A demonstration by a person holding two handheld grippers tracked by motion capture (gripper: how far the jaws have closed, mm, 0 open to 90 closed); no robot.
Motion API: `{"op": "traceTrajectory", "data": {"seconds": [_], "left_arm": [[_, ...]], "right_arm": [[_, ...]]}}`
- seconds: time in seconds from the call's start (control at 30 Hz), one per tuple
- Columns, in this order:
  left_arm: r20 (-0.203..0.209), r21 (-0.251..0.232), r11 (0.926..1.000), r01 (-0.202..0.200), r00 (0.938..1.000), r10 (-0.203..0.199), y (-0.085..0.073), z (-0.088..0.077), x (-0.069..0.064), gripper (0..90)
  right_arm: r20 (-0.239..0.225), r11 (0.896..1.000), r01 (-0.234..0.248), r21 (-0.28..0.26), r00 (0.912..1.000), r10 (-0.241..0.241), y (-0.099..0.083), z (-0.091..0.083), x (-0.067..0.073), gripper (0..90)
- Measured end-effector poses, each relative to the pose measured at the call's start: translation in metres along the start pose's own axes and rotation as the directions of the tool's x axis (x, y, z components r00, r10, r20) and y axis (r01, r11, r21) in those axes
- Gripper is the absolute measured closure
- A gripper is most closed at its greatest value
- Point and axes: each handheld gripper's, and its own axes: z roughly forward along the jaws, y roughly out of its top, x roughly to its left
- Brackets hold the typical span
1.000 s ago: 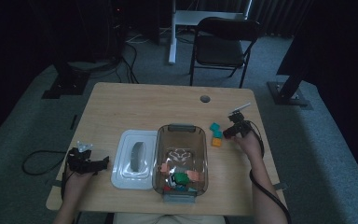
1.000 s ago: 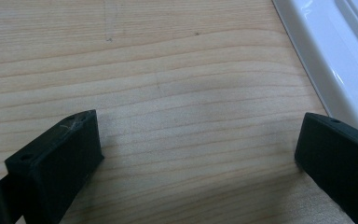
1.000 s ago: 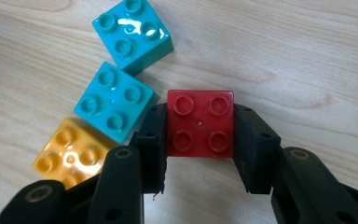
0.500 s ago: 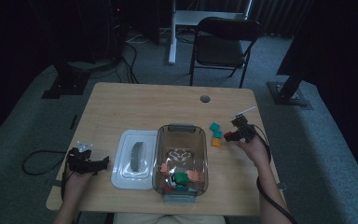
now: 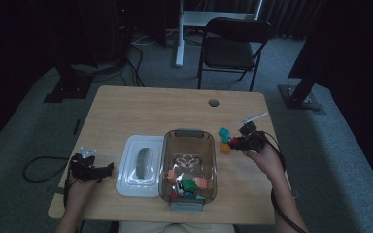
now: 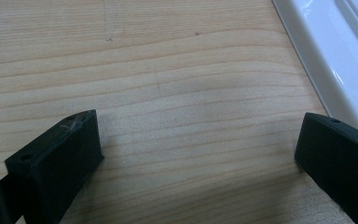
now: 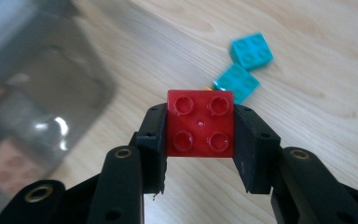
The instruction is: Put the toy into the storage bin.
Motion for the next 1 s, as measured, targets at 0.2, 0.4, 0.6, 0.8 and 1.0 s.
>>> {"op": "traceTrajectory", "data": {"seconds": [0.2,0.4,0.6,0.8,1.0], "left_arm": [[-0.001,-0.002,1.0000,0.001,1.0000,-0.001,0.000,0.000,0.000,0.9],[0.000,0.001,1.0000,-0.001,1.0000,0.001,0.000,0.000,0.000,0.9],[0.000,0.001,1.0000,0.000,1.0000,0.000,0.000,0.000,0.000,0.9],[0.001,0.001,1.0000,0.000,1.0000,0.000,0.000,0.000,0.000,0.9],[0.000,-0.001,1.0000,0.001,1.0000,-0.001,0.000,0.000,0.000,0.9]], "right_arm": [[-0.025,0.994,0.104,-0.033,0.9941,-0.105,0.010,-0.018,0.031,58.4],[-0.048,0.977,0.200,-0.069,0.9779,-0.203,0.018,-0.033,0.060,58.4],[-0.115,0.953,0.295,-0.071,0.9463,-0.302,0.024,-0.036,0.094,58.4],[-0.214,0.909,0.414,-0.039,0.8855,-0.413,0.027,-0.021,0.130,58.3],[-0.275,0.866,0.499,0.012,0.8347,-0.477,0.027,-0.001,0.157,58.3]]}}
